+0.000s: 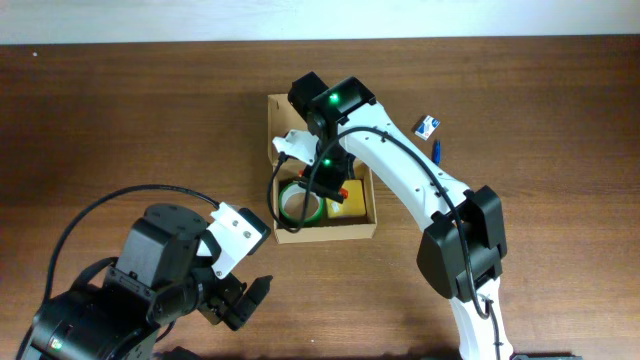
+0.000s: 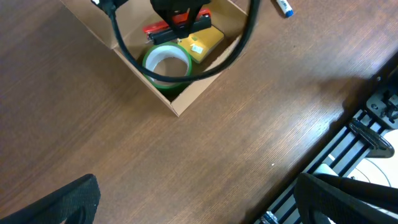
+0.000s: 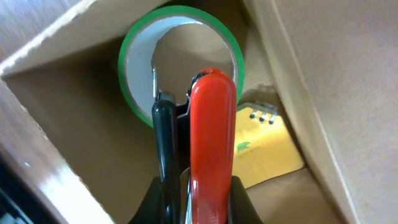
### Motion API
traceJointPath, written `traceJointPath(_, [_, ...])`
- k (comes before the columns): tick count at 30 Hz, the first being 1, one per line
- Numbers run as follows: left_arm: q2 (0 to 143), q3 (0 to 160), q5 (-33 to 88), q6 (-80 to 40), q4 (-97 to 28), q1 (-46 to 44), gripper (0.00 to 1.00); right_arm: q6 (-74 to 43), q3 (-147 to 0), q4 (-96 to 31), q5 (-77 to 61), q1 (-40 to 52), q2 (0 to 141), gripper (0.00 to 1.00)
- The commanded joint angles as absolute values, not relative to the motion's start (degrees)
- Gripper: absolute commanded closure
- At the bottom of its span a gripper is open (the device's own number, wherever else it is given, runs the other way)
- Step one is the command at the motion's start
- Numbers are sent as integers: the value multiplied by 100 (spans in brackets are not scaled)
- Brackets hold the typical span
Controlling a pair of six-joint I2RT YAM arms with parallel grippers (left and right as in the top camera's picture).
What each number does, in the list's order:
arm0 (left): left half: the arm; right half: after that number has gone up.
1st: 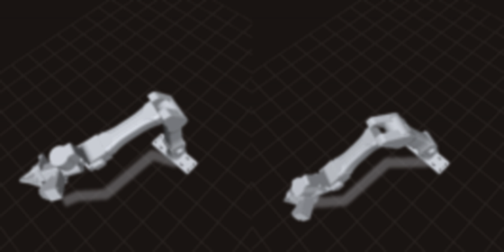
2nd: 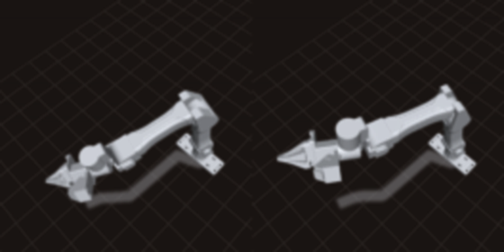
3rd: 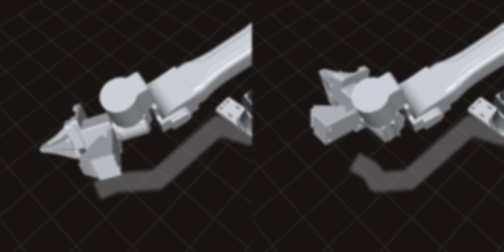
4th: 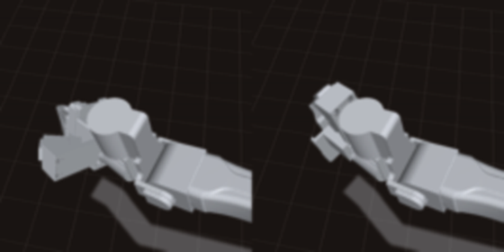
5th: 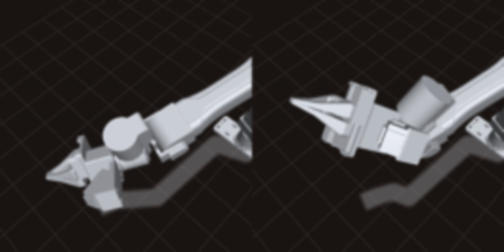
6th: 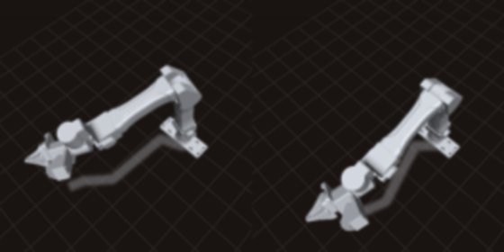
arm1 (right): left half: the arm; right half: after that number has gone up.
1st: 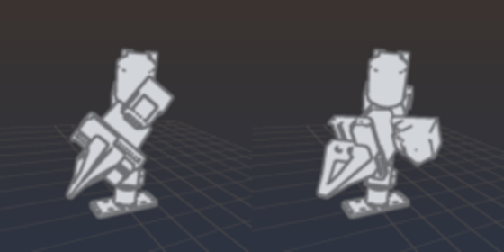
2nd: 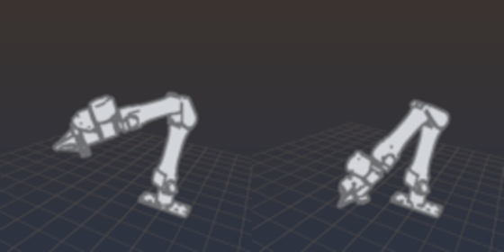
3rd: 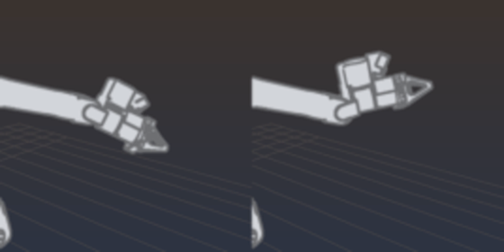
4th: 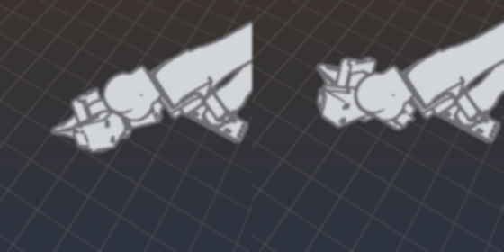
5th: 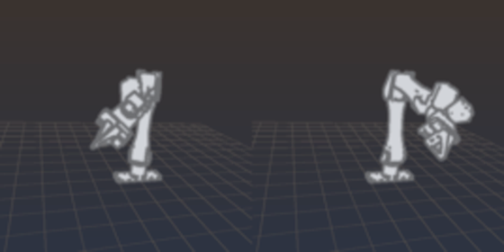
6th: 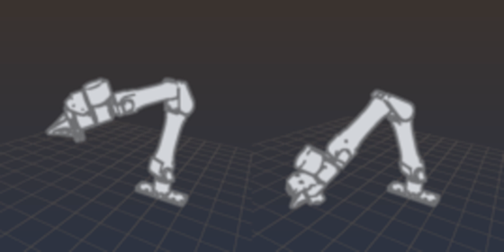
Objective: Pack container
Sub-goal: 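Lower the stapler into the box's right side beside the pad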
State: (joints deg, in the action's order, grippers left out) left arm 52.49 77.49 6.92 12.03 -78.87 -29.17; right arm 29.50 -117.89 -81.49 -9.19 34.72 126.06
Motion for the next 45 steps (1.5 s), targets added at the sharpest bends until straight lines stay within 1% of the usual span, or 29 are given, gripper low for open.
traceJointPath(1, [5242, 7822, 775, 1297, -7872, -2897, 0, 3437, -11751, -8090, -467, 3496, 12457, 96])
traceJointPath(5, [5240, 7822, 773, 1297, -7872, -2897, 0, 3706, -11751, -8044, -314, 3496, 12512, 96])
traceJointPath(9, [5240, 7822, 775, 1295, -7872, -2897, 0, 3507, -11751, -8058, -316, 3496, 12610, 96])
traceJointPath(11, [5242, 7822, 775, 1295, -7872, -2897, 0, 3052, -11751, -8058, -316, 3496, 12639, 96])
traceJointPath(14, [5240, 7822, 773, 1295, -7872, -2897, 0, 2056, -11751, -8101, -314, 3487, 12639, 96])
traceJointPath(20, [5242, 7822, 773, 1297, -7872, -2897, 0, 399, -11751, -8512, -305, 3487, 12639, 96])
traceJointPath(25, [5240, 7822, 775, 1297, -7872, -2897, 0, -1000, -11751, -8672, 333, 3485, 12639, 96])
traceJointPath(28, [5242, 7822, 775, 1295, -7872, -2897, 0, -1671, -11751, -8707, 392, 3487, 12639, 96])
traceJointPath(33, [5240, 7822, 773, 1297, -7872, -2897, 0, -2296, -11751, -8766, 410, 3485, 12639, 96])
traceJointPath(37, [5240, 7822, 773, 1297, -7872, -2897, 0, -3063, -11751, -8912, 891, 3487, 12639, 96])
traceJointPath(45, [5240, 7822, 775, 1295, -7872, -2897, 0, -3264, -11566, -8825, 972, 3487, 12639, 96])
